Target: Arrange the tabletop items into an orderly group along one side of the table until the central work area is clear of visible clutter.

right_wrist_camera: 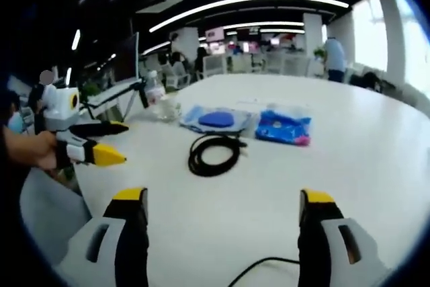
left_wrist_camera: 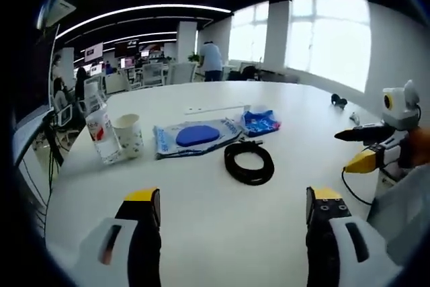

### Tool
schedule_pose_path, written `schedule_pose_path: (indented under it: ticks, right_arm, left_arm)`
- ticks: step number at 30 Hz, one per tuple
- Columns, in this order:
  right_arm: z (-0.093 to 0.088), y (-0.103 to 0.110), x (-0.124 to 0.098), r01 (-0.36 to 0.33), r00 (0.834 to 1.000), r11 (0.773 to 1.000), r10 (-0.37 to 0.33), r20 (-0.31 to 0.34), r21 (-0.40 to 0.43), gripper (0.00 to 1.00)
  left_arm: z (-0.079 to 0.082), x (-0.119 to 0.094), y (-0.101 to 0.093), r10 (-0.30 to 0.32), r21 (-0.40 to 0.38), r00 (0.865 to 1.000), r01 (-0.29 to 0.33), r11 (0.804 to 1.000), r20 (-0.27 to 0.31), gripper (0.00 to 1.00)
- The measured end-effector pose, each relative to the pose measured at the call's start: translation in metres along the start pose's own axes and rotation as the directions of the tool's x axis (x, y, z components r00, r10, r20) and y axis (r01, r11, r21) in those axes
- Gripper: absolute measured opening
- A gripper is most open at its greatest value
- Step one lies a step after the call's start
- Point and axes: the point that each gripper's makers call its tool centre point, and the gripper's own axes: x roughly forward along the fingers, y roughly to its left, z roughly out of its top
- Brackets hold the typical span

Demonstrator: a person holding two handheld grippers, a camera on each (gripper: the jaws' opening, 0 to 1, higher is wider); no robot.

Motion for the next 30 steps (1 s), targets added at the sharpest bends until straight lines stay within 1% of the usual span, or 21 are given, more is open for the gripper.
schedule_pose_path:
  ticks: [4, 6, 9, 13, 18, 22, 24, 30]
  right_arm:
    - [-0.001, 0.004, -0.006, -0.005, 1.0, 1.0, 0.005, 0.008, 0.003, 0.95]
    - [0.0, 0.006, -0.009, -0.007, 1.0, 1.0, 0.007, 0.018, 0.002, 0.96]
    - [-0.003, 0.009, -0.014, -0.01, 1.0, 1.0, 0.01, 0.015, -0.004, 0.96]
    - [-0.003, 0.012, -0.019, -0.01, 1.0, 1.0, 0.01, 0.019, -0.009, 0.98]
    - [-0.002, 0.016, -0.023, -0.018, 0.999, 1.0, 0.019, 0.034, -0.009, 1.0]
    - [0.0, 0.021, -0.027, -0.024, 0.999, 0.999, 0.024, 0.039, -0.024, 1.0]
    - [0.005, 0.022, -0.029, -0.025, 0.998, 0.999, 0.026, 0.06, -0.026, 1.0]
    - [0.013, 0.024, -0.035, -0.017, 0.995, 0.999, 0.019, 0.093, -0.031, 0.99]
  left_arm:
    - [-0.003, -0.01, -0.004, 0.003, 0.054, 1.0, -0.003, 0.999, 0.002, 0.91]
    - [-0.004, -0.015, -0.006, -0.003, 0.046, 1.0, 0.002, 0.999, 0.011, 0.92]
    - [-0.006, -0.021, -0.007, -0.005, 0.028, 1.0, 0.005, 1.0, 0.015, 0.94]
    - [-0.007, -0.03, -0.01, 0.002, 0.035, 1.0, -0.003, 0.999, 0.021, 0.95]
    - [-0.008, -0.037, -0.008, 0.014, 0.027, 1.0, -0.014, 1.0, 0.022, 0.97]
    - [-0.003, -0.045, -0.006, 0.023, 0.033, 0.999, -0.024, 0.999, 0.037, 0.98]
    - [0.001, -0.049, -0.006, 0.027, 0.033, 0.998, -0.029, 0.999, 0.053, 0.98]
    - [0.007, -0.058, -0.002, 0.05, 0.025, 0.996, -0.052, 0.998, 0.079, 0.98]
